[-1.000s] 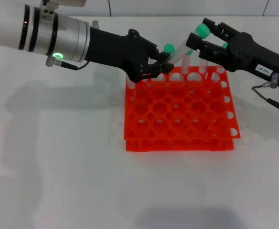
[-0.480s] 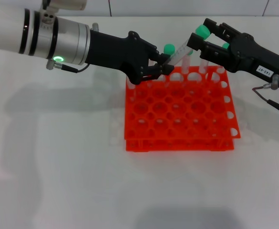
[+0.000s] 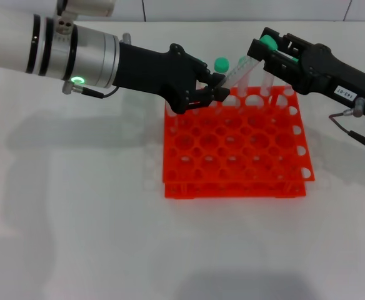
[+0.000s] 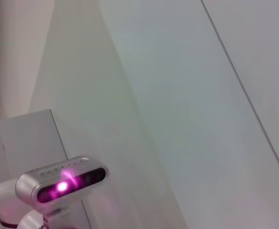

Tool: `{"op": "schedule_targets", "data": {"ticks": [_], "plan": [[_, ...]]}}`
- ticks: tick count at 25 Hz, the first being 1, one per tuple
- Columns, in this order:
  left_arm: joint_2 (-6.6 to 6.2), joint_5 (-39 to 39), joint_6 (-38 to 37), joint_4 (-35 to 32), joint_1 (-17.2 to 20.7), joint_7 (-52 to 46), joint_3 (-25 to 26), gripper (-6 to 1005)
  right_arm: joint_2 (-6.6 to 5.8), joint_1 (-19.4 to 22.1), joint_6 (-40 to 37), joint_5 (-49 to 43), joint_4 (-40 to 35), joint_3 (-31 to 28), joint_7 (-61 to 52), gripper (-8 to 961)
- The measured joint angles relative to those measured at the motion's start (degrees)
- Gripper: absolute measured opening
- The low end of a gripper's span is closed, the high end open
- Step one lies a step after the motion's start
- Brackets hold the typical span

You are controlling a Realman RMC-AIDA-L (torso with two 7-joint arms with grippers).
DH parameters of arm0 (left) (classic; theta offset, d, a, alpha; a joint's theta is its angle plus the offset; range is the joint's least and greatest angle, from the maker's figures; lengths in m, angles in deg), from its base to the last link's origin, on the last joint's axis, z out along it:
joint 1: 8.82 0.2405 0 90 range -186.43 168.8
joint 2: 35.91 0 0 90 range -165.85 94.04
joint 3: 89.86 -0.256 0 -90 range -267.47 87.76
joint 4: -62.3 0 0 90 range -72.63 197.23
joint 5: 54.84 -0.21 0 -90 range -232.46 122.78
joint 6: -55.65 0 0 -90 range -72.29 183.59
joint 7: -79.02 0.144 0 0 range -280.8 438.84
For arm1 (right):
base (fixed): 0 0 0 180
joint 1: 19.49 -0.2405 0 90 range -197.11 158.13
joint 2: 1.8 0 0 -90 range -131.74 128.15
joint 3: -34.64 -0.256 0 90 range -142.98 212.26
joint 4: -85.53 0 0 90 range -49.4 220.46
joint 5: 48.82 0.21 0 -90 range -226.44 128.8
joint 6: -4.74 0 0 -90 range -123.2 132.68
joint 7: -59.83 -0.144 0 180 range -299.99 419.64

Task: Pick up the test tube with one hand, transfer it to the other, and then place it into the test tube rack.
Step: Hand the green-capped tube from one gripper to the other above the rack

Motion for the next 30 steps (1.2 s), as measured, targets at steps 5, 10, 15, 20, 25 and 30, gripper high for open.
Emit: {"op": "schedule_targets", "data": {"ticks": [5,10,15,20,25,30], "plan": [[0.03,0.0,-0.02,0.0,0.25,0.0,-0.01,202,0.0,0.1,0.0,0.25,0.09,-0.04,0.0,536],[0.08,0.05,-0.02,0.0,0.41,0.02,0.01,202,0.0,0.15,-0.01,0.29,0.09,0.17,0.0,258],[0.1,0.66,0.05,-0.03,0.61,0.07,0.03,202,-0.01,0.24,-0.05,0.51,0.41,-0.06,-0.01,258],[-0.02,1.14,0.25,-0.12,0.57,-2.28,0.02,203,-0.01,0.19,-0.04,0.59,0.51,-0.21,0.0,258],[0.5,1.27,-0.15,-3.32,1.14,-6.34,-0.62,203,0.03,0.04,-0.01,0.23,0.56,-0.13,-0.01,258],[1.08,1.0,-0.33,-6.39,2.25,-9.53,-3.17,344,0.02,0.09,-0.01,0.23,0.45,-0.18,-0.01,258]]}}
